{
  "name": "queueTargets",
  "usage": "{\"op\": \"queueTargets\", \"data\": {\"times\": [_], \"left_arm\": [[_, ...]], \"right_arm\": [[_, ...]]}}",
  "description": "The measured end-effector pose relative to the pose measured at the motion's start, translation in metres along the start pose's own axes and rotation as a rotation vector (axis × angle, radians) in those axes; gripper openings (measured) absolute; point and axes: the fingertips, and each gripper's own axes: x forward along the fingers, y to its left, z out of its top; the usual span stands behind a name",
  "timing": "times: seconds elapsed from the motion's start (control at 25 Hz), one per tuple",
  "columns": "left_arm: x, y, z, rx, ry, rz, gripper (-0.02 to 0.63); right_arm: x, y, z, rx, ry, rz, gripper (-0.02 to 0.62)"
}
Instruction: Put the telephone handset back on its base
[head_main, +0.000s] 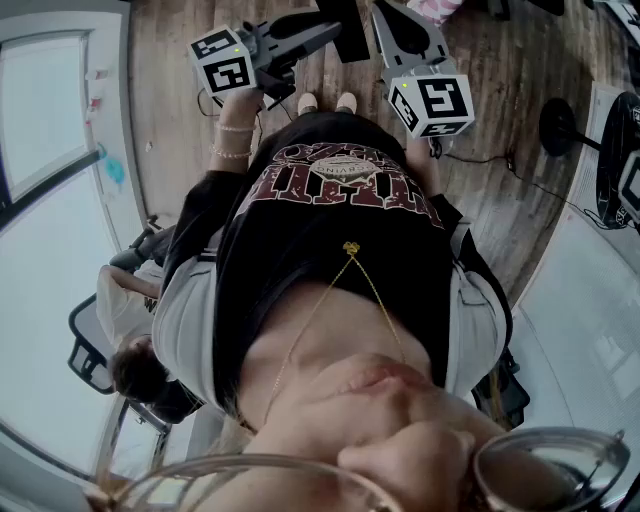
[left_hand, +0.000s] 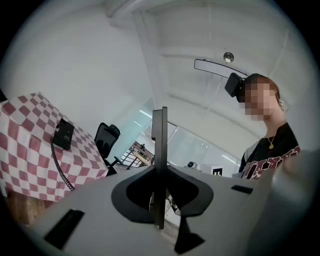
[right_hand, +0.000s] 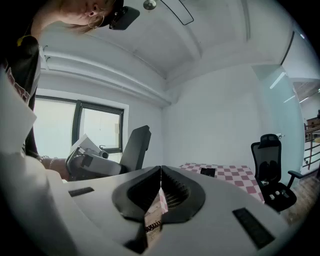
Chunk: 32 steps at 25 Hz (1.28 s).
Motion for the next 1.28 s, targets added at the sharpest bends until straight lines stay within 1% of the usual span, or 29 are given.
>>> {"op": "queueTargets", "data": {"times": [0.16,0.28,0.4,0.56,0.64,0.8,0.96,1.08,1.16,1.28], "left_arm": [[0.001,0.005,-0.003,-0.006,0.004,0.006,0.075],[0.014,0.009,-0.008,-0.007,0.010,0.024,0.075],[0.025,0.013,-0.013,0.003,0.026,0.049,0.075],[0.038,0.015,-0.019,0.019,0.038,0.063,0.075],[0.048,0.019,-0.022,0.030,0.052,0.069,0.075],[0.078,0.031,-0.034,0.042,0.096,0.090,0.075],[0.088,0.036,-0.040,0.030,0.093,0.104,0.075],[0.089,0.042,-0.046,0.001,0.082,0.123,0.075],[0.090,0.045,-0.048,-0.018,0.077,0.131,0.075],[0.089,0.048,-0.050,-0.025,0.086,0.140,0.075]], "right_arm": [[0.003,-0.001,-0.004,-0.005,0.004,-0.015,0.021],[-0.001,-0.015,-0.009,0.006,0.002,-0.049,0.021],[-0.006,-0.027,-0.013,0.012,0.005,-0.084,0.022],[-0.010,-0.035,-0.014,0.034,0.005,-0.103,0.023],[-0.011,-0.044,-0.016,0.045,0.008,-0.112,0.023],[-0.020,-0.075,-0.024,0.060,0.019,-0.151,0.023],[-0.025,-0.087,-0.031,0.064,0.030,-0.175,0.023],[-0.026,-0.092,-0.036,0.072,0.041,-0.187,0.023],[-0.026,-0.096,-0.038,0.078,0.046,-0.187,0.023],[-0.023,-0.098,-0.040,0.082,0.053,-0.182,0.023]]}}
